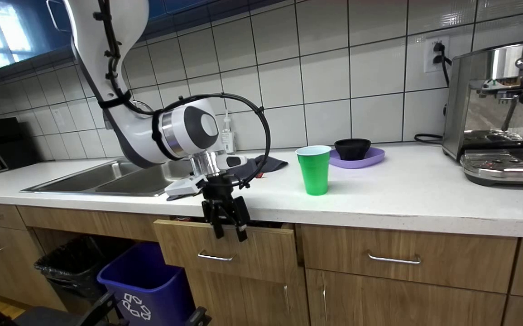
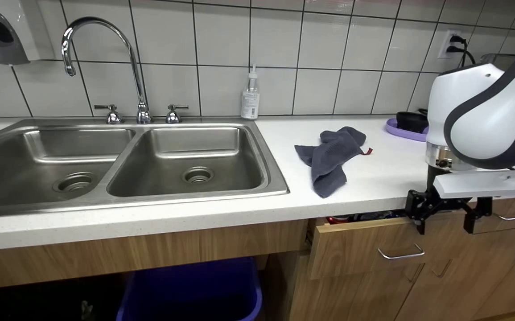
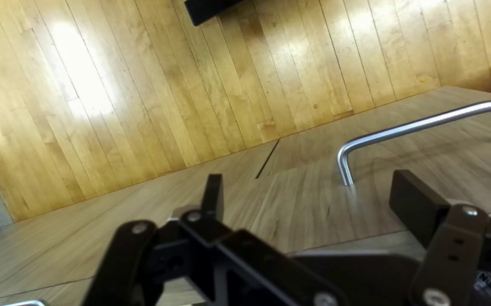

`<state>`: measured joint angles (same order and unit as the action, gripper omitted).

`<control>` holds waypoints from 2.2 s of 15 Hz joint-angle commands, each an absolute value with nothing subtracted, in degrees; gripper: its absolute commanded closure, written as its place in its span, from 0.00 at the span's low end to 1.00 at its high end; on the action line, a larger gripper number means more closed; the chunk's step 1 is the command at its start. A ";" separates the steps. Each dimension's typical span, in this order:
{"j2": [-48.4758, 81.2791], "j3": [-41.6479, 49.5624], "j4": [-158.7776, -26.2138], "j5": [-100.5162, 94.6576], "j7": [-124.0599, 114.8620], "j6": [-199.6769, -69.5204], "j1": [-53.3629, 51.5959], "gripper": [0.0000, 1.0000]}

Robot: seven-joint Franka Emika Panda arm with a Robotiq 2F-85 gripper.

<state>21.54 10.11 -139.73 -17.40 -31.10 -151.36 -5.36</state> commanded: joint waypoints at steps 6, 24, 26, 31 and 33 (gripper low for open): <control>23.59 12.22 -136.48 -16.18 -31.69 -151.01 -6.96 0.00; 8.86 11.61 -145.69 -19.02 -36.17 -145.71 -7.57 0.00; 6.80 11.20 -146.88 -20.33 -37.75 -145.87 -7.33 0.00; 1.67 9.28 -149.49 -23.43 -41.89 -146.36 -6.07 0.00; -0.49 8.29 -150.44 -24.20 -43.24 -146.62 -5.43 0.00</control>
